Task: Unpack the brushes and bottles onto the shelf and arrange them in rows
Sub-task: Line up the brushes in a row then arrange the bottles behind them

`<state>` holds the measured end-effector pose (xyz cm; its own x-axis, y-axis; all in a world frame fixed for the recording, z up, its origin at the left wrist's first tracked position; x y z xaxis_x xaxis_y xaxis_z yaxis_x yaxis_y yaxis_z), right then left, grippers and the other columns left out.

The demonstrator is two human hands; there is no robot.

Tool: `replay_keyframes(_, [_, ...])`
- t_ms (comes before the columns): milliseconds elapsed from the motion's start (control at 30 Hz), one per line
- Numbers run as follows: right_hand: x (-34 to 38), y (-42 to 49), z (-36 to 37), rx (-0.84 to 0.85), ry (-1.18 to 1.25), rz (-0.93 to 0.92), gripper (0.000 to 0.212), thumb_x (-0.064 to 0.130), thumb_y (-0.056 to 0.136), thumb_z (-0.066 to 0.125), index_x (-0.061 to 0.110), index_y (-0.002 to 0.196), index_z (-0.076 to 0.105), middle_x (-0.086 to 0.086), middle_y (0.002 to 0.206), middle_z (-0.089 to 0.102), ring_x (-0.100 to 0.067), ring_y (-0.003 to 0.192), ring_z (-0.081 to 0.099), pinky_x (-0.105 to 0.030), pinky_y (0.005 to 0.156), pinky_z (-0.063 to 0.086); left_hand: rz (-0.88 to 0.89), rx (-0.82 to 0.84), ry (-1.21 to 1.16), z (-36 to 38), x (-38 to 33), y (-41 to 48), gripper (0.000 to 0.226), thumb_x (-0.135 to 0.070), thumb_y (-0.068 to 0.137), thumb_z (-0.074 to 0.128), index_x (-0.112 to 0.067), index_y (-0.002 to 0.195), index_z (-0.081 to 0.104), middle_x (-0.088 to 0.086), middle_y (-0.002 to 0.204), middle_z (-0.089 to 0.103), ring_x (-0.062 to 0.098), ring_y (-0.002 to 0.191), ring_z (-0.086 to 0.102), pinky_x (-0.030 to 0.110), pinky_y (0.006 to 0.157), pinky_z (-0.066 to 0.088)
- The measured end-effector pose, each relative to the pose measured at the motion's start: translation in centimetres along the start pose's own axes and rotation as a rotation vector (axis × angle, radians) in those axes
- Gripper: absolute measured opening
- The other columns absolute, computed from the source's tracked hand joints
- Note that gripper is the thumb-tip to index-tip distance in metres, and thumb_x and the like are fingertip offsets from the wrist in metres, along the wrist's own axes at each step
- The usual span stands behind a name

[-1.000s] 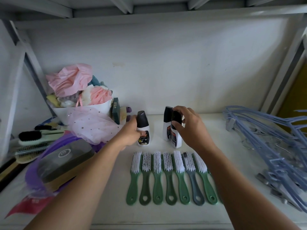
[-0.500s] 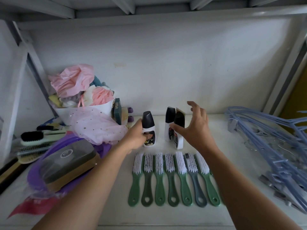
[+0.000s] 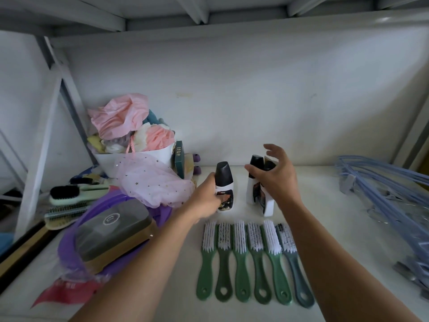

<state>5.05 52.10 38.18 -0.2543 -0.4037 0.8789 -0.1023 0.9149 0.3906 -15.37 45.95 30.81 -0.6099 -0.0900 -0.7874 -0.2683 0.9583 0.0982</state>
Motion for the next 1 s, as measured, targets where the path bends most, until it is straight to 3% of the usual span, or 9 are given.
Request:
replay_keyframes(67, [-0.2, 0.2, 0.6, 0.029, 0.001, -0.006, 0.056, 0.033, 0.072, 0.085, 0.036, 0.123, 0.060, 0.011, 0.120, 0.062, -0.001, 0.098, 0.060, -0.010, 0.071, 0.044, 0.000, 0.004, 0.001, 0.0, 0.2, 0.1, 0.047, -0.017, 0.092, 0.068, -0.028, 0.131, 0.046, -0.003, 0.121, 0.066, 0.017, 0.114, 0.061, 0.044, 0.101, 0.049])
replay_keyframes(167, [-0.3, 0.3, 1.3, 0.050, -0.015, -0.018, 0.043, 0.028, 0.072, 0.083, 0.037, 0.110, 0.066, 0.018, 0.098, 0.068, 0.006, 0.086, 0.063, -0.018, 0.072, 0.052, 0.004, 0.015, 0.002, 0.0, 0.4, 0.3, 0.046, -0.016, 0.091, 0.066, -0.028, 0.130, 0.045, -0.002, 0.119, 0.066, 0.018, 0.112, 0.062, 0.046, 0.101, 0.050])
replay_keyframes(367, [0.0, 0.4, 1.4, 0.041, -0.058, -0.040, 0.036, 0.021, 0.073, 0.078, 0.033, 0.106, 0.070, 0.023, 0.088, 0.067, 0.015, 0.082, 0.059, -0.001, 0.062, 0.041, 0.011, 0.023, 0.004, 0.0, 0.3, 0.4, 0.049, -0.015, 0.091, 0.067, -0.027, 0.133, 0.043, -0.001, 0.121, 0.066, 0.019, 0.113, 0.062, 0.047, 0.101, 0.050])
replay_keyframes(567, [-0.4, 0.5, -0.5, -0.015, -0.085, -0.043, 0.037, 0.017, 0.073, 0.074, 0.030, 0.107, 0.066, 0.014, 0.088, 0.067, 0.006, 0.078, 0.060, -0.001, 0.057, 0.040, 0.010, 0.024, 0.008, 0.0, 0.1, 0.3, 0.048, -0.015, 0.092, 0.069, -0.024, 0.132, 0.044, 0.000, 0.120, 0.066, 0.020, 0.113, 0.061, 0.047, 0.103, 0.048])
replay_keyframes(733, [-0.6, 0.4, -2.0, -0.028, -0.071, -0.043, 0.033, 0.015, 0.079, 0.072, 0.027, 0.109, 0.065, 0.007, 0.087, 0.066, 0.011, 0.072, 0.058, -0.003, 0.052, 0.040, 0.010, 0.024, 0.029, 0.0, 0.1, 0.3, 0.048, -0.017, 0.092, 0.069, -0.026, 0.131, 0.044, 0.000, 0.117, 0.066, 0.021, 0.112, 0.061, 0.049, 0.103, 0.048])
replay_keyframes(1000, [-2.0, 1.1, -5.1, -0.072, -0.116, -0.015, 0.034, 0.020, 0.080, 0.071, 0.030, 0.111, 0.063, 0.008, 0.090, 0.066, 0.004, 0.074, 0.059, -0.004, 0.052, 0.041, 0.018, 0.033, 0.023, -0.1, -0.3, -0.1, 0.051, -0.014, 0.094, 0.068, -0.023, 0.136, 0.042, 0.001, 0.123, 0.063, 0.020, 0.116, 0.058, 0.046, 0.107, 0.045])
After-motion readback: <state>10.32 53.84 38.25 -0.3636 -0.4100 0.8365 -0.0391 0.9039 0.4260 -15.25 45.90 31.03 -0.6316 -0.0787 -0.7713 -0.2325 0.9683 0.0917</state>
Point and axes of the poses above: each hand's wrist, its own y-axis towards the middle knuckle, its own z-axis out of the palm, x = y × z, the point moved 10 cm from there along y, towards the middle knuckle
